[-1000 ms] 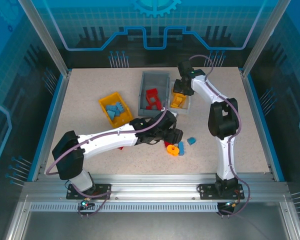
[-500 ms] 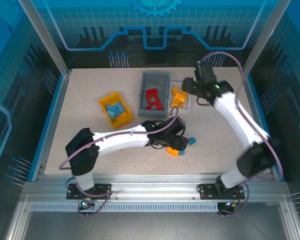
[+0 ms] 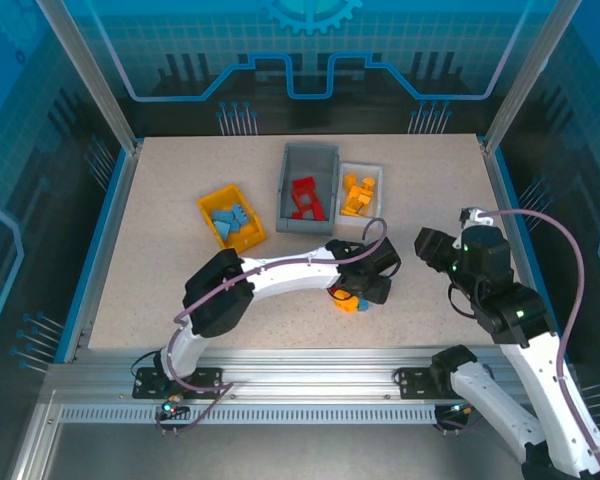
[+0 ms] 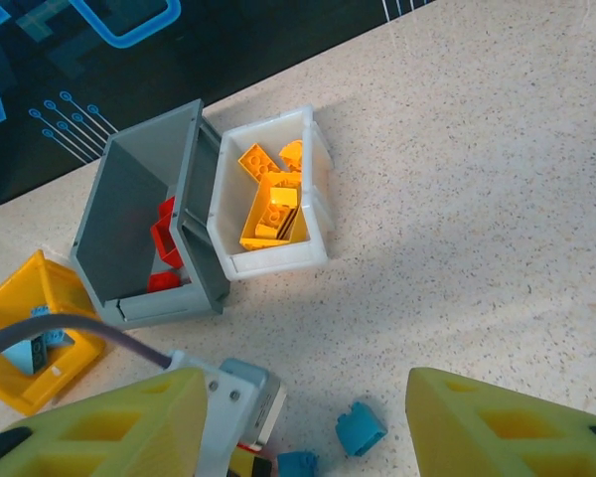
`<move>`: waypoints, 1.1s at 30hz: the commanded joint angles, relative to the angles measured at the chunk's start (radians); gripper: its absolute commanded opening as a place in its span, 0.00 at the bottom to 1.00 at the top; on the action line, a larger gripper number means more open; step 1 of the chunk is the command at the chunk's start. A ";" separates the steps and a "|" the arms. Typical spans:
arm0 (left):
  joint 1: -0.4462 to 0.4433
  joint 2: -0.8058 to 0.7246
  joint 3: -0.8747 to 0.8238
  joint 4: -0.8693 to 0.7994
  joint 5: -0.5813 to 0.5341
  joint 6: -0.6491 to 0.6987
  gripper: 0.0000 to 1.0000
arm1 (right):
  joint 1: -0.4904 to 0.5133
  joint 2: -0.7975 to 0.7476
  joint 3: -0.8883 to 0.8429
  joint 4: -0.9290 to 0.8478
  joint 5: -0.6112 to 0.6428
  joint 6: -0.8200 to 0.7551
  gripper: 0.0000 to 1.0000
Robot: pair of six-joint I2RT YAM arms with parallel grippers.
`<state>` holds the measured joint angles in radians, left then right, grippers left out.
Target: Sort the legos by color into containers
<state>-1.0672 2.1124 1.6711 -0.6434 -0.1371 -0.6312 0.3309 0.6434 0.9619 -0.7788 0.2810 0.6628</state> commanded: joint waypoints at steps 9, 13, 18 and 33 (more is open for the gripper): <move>-0.016 0.056 0.071 -0.093 -0.066 -0.026 0.66 | -0.010 0.003 -0.023 -0.056 -0.010 0.025 0.56; -0.016 0.098 0.101 -0.100 -0.046 -0.022 0.63 | -0.010 0.004 -0.022 -0.053 -0.006 0.027 0.56; -0.016 0.144 0.151 -0.129 -0.054 -0.002 0.57 | -0.010 -0.004 -0.012 -0.064 -0.002 0.026 0.56; -0.042 0.221 0.231 -0.146 -0.080 0.054 0.33 | -0.010 -0.033 -0.008 -0.090 0.010 0.034 0.56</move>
<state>-1.1049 2.3100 1.8767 -0.7544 -0.1871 -0.5976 0.3309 0.6273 0.9478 -0.8421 0.2806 0.6819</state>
